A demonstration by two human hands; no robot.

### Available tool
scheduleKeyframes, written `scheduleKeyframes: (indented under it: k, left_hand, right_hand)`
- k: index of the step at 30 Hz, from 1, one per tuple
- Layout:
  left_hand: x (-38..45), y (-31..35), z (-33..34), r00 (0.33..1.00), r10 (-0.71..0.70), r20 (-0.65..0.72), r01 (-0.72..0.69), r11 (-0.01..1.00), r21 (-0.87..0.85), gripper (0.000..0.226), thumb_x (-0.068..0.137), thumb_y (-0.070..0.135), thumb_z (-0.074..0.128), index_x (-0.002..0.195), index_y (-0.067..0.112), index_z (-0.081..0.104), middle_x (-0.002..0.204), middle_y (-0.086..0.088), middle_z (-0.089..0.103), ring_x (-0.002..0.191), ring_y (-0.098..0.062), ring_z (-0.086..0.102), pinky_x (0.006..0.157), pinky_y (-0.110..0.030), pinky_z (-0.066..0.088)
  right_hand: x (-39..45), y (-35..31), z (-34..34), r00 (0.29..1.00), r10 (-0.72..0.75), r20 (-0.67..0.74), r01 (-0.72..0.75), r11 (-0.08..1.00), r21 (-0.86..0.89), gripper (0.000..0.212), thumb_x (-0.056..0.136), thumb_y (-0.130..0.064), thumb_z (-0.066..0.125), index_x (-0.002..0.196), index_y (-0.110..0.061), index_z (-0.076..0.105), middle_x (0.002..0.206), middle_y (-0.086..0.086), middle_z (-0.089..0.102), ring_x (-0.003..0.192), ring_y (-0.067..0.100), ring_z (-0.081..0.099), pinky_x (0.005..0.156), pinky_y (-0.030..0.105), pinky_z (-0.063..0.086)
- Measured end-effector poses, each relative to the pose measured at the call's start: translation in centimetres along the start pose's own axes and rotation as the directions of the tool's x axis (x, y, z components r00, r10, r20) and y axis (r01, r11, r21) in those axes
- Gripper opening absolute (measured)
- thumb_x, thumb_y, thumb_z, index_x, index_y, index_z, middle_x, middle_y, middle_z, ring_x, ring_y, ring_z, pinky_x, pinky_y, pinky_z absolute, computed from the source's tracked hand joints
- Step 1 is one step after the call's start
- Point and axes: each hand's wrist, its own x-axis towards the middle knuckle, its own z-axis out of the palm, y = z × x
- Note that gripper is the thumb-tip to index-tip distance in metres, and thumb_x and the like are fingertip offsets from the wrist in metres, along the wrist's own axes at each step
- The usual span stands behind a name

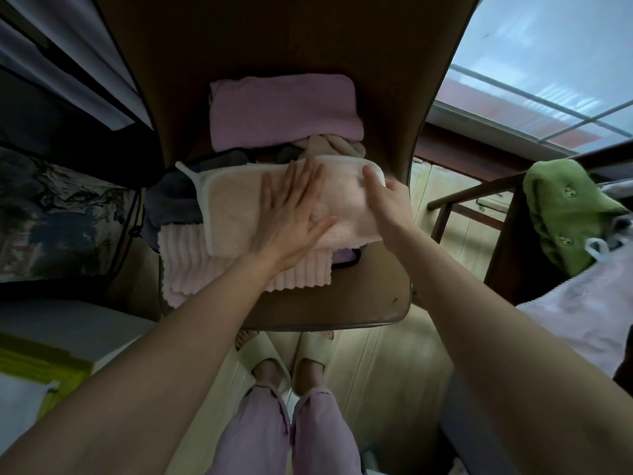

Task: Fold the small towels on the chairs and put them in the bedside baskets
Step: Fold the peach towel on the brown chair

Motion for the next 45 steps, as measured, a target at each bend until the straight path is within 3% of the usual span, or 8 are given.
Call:
scheduleKeyframes:
  k: [9, 13, 16, 20, 26, 31, 36, 45]
  left_hand:
    - [0.7, -1.6, 1.7, 0.995, 0.054, 0.078, -0.067, 0.981, 0.18, 0.089, 0.088, 0.072, 0.025, 0.151, 0.026, -0.018, 0.16, 0.0, -0.022, 0.146, -0.021, -0.021, 0.116, -0.056, -0.01]
    - [1.0, -0.9, -0.1, 0.988, 0.028, 0.151, -0.037, 0.997, 0.06, 0.09, 0.088, 0.07, 0.031, 0.15, 0.029, -0.022, 0.158, 0.005, -0.026, 0.144, -0.016, -0.026, 0.117, -0.05, -0.014]
    - [0.2, -1.4, -3.1, 1.0, 0.017, 0.026, -0.012, 0.984, -0.178, 0.083, 0.091, 0.065, 0.035, 0.155, 0.022, 0.005, 0.162, -0.001, 0.0, 0.148, -0.016, -0.005, 0.119, -0.041, -0.001]
    - [-2.5, -5.3, -6.4, 0.913, -0.354, -0.205, 0.246, 0.876, -0.414, 0.055, 0.097, 0.05, 0.044, 0.132, 0.009, 0.051, 0.138, -0.014, 0.048, 0.13, -0.025, 0.042, 0.106, -0.036, 0.033]
    - [-4.5, -7.3, -8.4, 0.711, -0.703, -0.037, 0.495, 0.536, -0.684, 0.037, 0.099, 0.034, 0.049, 0.122, 0.005, 0.056, 0.123, -0.016, 0.058, 0.116, -0.032, 0.054, 0.097, -0.038, 0.044]
    - [-4.9, -8.3, -8.4, 0.647, -0.738, 0.193, 0.485, 0.203, -0.851, 0.053, 0.102, 0.043, 0.037, 0.118, -0.002, 0.059, 0.116, -0.022, 0.064, 0.106, -0.038, 0.062, 0.084, -0.037, 0.049]
    - [-4.7, -8.9, -8.9, 0.642, -0.713, 0.283, 0.487, 0.093, -0.869, 0.048, 0.105, 0.04, 0.029, 0.116, 0.008, 0.062, 0.104, -0.008, 0.067, 0.096, -0.024, 0.065, 0.08, -0.031, 0.054]
    - [-5.3, -9.3, -8.2, 0.668, -0.675, 0.312, 0.42, -0.003, -0.907, 0.043, 0.105, 0.039, 0.031, 0.099, 0.014, 0.065, 0.087, -0.001, 0.068, 0.082, -0.015, 0.066, 0.072, -0.026, 0.053]
  right_hand:
    - [0.2, 1.4, 0.0, 0.96, -0.19, -0.206, 0.214, 0.971, 0.103, 0.014, 0.095, -0.026, 0.059, 0.087, -0.019, 0.068, 0.086, 0.002, 0.068, 0.086, 0.018, 0.065, 0.083, 0.042, 0.055]
    - [-1.5, 0.0, 0.3, 0.937, -0.278, -0.214, 0.3, 0.951, 0.079, 0.02, 0.093, -0.022, 0.063, 0.112, -0.017, 0.062, 0.103, -0.006, 0.066, 0.094, 0.003, 0.063, 0.083, 0.023, 0.055]
    - [-3.4, -1.3, -0.1, 0.924, -0.311, -0.222, 0.329, 0.943, 0.047, 0.035, 0.091, -0.022, 0.066, 0.124, -0.019, 0.052, 0.11, -0.002, 0.065, 0.099, 0.005, 0.063, 0.084, 0.02, 0.053]
    - [-5.7, -2.8, 0.7, 0.974, -0.183, -0.135, 0.206, 0.962, 0.178, 0.017, 0.089, -0.025, 0.068, 0.103, -0.016, 0.066, 0.096, -0.001, 0.069, 0.094, 0.013, 0.065, 0.084, 0.028, 0.055]
    - [-8.6, -3.9, 6.5, 0.963, -0.269, -0.023, 0.27, 0.953, 0.137, 0.009, 0.092, -0.02, 0.064, 0.1, -0.019, 0.066, 0.093, -0.006, 0.067, 0.089, 0.007, 0.063, 0.08, 0.027, 0.055]
    - [-9.0, -2.8, 11.7, 0.888, -0.457, 0.057, 0.461, 0.882, -0.101, 0.015, 0.092, -0.018, 0.061, 0.107, -0.017, 0.066, 0.094, -0.008, 0.066, 0.086, 0.005, 0.061, 0.08, 0.03, 0.055]
    - [-9.7, -1.5, 14.6, 0.836, -0.525, 0.159, 0.549, 0.799, -0.246, 0.029, 0.096, -0.024, 0.059, 0.122, -0.013, 0.062, 0.104, -0.009, 0.058, 0.09, 0.001, 0.051, 0.078, 0.003, 0.04]
    - [-10.4, -1.9, 15.7, 0.834, -0.501, 0.231, 0.539, 0.829, -0.149, 0.008, 0.098, -0.023, 0.056, 0.104, -0.028, 0.057, 0.081, -0.026, 0.05, 0.075, -0.023, 0.05, 0.071, 0.003, 0.043]
